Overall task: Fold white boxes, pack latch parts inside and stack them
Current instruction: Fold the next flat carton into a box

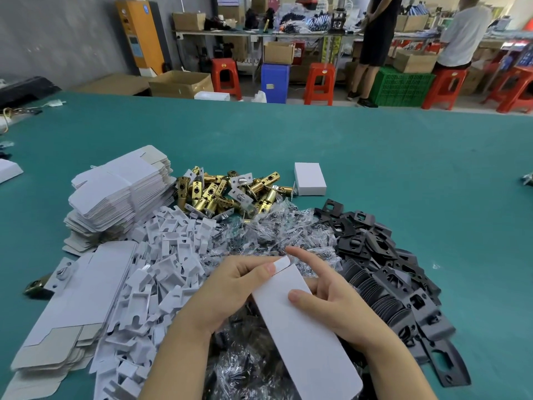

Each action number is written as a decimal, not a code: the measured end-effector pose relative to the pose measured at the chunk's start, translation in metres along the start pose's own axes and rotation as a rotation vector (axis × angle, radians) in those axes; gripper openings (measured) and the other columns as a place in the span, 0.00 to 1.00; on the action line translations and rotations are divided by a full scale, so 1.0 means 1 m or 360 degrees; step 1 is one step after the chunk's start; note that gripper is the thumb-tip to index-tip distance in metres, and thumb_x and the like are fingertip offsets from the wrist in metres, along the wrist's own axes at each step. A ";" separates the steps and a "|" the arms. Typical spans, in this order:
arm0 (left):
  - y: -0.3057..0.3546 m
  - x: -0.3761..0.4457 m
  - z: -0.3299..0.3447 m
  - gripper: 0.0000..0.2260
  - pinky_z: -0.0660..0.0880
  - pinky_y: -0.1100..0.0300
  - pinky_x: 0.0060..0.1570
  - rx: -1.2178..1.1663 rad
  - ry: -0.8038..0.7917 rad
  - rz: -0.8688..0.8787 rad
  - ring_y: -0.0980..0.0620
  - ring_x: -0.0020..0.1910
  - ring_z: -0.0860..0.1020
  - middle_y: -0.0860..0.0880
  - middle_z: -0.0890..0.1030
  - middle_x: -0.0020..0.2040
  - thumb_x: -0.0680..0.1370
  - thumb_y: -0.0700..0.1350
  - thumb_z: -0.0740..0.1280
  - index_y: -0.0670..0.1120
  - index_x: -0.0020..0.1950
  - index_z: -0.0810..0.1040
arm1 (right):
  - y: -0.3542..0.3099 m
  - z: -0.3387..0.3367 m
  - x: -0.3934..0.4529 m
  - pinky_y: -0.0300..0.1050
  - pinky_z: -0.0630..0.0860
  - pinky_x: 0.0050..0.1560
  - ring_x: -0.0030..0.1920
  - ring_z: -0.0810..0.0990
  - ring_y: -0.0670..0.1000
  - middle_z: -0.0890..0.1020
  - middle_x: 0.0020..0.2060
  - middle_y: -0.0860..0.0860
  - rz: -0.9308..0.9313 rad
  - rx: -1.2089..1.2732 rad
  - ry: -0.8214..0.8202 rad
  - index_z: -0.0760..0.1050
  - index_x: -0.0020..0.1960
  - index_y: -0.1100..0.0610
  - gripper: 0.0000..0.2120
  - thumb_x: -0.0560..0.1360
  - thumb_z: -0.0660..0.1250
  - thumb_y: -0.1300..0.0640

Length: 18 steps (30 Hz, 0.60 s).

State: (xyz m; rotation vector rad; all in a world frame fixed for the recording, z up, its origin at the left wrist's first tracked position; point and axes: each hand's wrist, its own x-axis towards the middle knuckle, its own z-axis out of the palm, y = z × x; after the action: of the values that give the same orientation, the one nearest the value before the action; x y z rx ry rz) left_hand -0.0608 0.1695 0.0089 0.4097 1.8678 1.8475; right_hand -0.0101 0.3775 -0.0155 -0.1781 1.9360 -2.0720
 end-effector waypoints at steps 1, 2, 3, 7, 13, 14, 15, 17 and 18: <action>0.000 0.000 0.000 0.13 0.79 0.62 0.47 0.0007 -0.0005 0.0000 0.52 0.48 0.84 0.47 0.87 0.52 0.79 0.51 0.65 0.59 0.59 0.86 | 0.000 0.000 0.000 0.47 0.82 0.38 0.44 0.87 0.58 0.87 0.50 0.58 -0.0002 0.0004 -0.0010 0.66 0.72 0.31 0.31 0.75 0.74 0.49; 0.001 0.000 0.000 0.13 0.79 0.63 0.47 0.0014 -0.0011 -0.0001 0.53 0.49 0.84 0.48 0.87 0.53 0.79 0.50 0.65 0.59 0.59 0.85 | 0.000 -0.001 0.000 0.47 0.82 0.38 0.44 0.87 0.58 0.87 0.50 0.58 -0.0005 0.0004 -0.0020 0.65 0.73 0.32 0.31 0.76 0.74 0.49; 0.001 0.000 0.000 0.13 0.78 0.64 0.47 0.0019 -0.0022 0.0000 0.54 0.49 0.84 0.49 0.87 0.54 0.79 0.50 0.65 0.60 0.60 0.85 | 0.001 -0.001 0.000 0.47 0.82 0.38 0.43 0.87 0.57 0.87 0.50 0.58 -0.0007 -0.0002 -0.0028 0.65 0.73 0.32 0.31 0.76 0.74 0.49; 0.002 0.000 0.000 0.14 0.78 0.64 0.49 0.0026 -0.0045 0.0009 0.56 0.53 0.84 0.54 0.86 0.59 0.79 0.49 0.65 0.62 0.60 0.85 | 0.002 -0.002 0.001 0.47 0.82 0.38 0.43 0.87 0.56 0.87 0.50 0.58 -0.0021 -0.0028 -0.0046 0.63 0.74 0.32 0.32 0.77 0.74 0.49; 0.001 0.001 0.001 0.14 0.78 0.66 0.49 0.0053 -0.0031 0.0005 0.55 0.55 0.84 0.54 0.86 0.59 0.79 0.49 0.65 0.61 0.60 0.85 | 0.003 -0.003 0.002 0.45 0.81 0.37 0.40 0.86 0.55 0.87 0.47 0.56 -0.0029 -0.0046 -0.0048 0.62 0.76 0.32 0.34 0.77 0.73 0.50; 0.001 0.001 0.001 0.14 0.78 0.66 0.49 0.0060 -0.0025 0.0005 0.55 0.55 0.84 0.54 0.86 0.58 0.79 0.49 0.65 0.62 0.60 0.85 | 0.003 -0.003 0.001 0.45 0.81 0.37 0.40 0.86 0.54 0.87 0.47 0.56 -0.0033 -0.0052 -0.0047 0.62 0.76 0.32 0.34 0.77 0.73 0.50; 0.001 0.001 0.001 0.14 0.78 0.65 0.49 0.0066 -0.0019 0.0004 0.55 0.54 0.84 0.54 0.86 0.58 0.79 0.49 0.65 0.62 0.60 0.85 | 0.003 -0.003 0.001 0.45 0.81 0.36 0.40 0.86 0.54 0.87 0.47 0.56 -0.0034 -0.0058 -0.0047 0.62 0.76 0.31 0.34 0.77 0.73 0.50; 0.000 0.001 0.000 0.14 0.79 0.64 0.49 0.0072 -0.0002 0.0003 0.55 0.53 0.84 0.53 0.86 0.56 0.79 0.49 0.65 0.63 0.59 0.85 | 0.003 -0.003 0.001 0.45 0.81 0.36 0.40 0.86 0.54 0.87 0.47 0.55 -0.0033 -0.0065 -0.0043 0.62 0.76 0.31 0.34 0.77 0.73 0.50; 0.000 0.001 0.000 0.14 0.78 0.64 0.48 0.0081 0.0007 0.0005 0.55 0.52 0.84 0.53 0.87 0.56 0.79 0.49 0.65 0.63 0.59 0.85 | 0.002 -0.002 0.001 0.45 0.81 0.37 0.40 0.86 0.54 0.87 0.47 0.55 -0.0035 -0.0065 -0.0039 0.62 0.75 0.30 0.33 0.77 0.73 0.50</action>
State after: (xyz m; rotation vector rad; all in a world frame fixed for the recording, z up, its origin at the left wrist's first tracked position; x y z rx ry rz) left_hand -0.0614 0.1702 0.0088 0.4268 1.9217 1.8075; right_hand -0.0116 0.3793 -0.0181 -0.2337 1.9716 -2.0353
